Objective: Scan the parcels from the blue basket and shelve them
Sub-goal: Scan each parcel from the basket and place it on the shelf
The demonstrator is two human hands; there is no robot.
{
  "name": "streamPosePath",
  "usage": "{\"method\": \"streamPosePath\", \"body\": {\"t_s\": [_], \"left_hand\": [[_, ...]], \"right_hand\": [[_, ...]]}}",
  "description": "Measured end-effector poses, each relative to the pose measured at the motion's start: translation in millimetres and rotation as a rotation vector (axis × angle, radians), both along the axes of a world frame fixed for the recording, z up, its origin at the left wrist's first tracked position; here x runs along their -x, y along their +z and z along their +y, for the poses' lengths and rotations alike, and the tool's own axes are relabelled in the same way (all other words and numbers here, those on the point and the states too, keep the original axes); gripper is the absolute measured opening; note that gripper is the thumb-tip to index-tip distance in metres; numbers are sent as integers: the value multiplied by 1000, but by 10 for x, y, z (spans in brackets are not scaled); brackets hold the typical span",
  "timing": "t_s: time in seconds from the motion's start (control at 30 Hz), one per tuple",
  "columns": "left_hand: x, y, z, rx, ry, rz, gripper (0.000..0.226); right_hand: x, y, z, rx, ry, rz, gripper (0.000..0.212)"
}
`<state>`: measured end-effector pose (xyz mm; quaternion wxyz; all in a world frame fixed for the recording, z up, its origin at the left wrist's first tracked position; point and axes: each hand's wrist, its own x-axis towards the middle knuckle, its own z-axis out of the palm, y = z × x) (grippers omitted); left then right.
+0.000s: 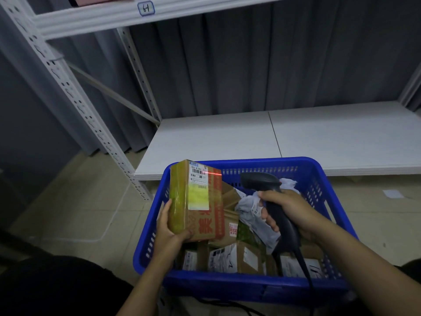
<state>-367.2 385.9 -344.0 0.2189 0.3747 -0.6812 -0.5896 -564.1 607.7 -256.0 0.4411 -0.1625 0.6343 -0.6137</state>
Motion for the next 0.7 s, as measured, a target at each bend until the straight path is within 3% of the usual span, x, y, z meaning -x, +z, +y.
{"method": "streamPosePath", "body": {"t_s": [0.33,0.53,0.7], "left_hand": [[81,118,80,-23,-47,27,90],[458,610,235,-75,-144,139,69],[995,1215,441,-331,-156,315,40]], "right_hand": [[34,61,-19,-5,-13,42,27],[112,204,65,-1,-237,181,23],[237,403,268,23,-470,302,22]]}}
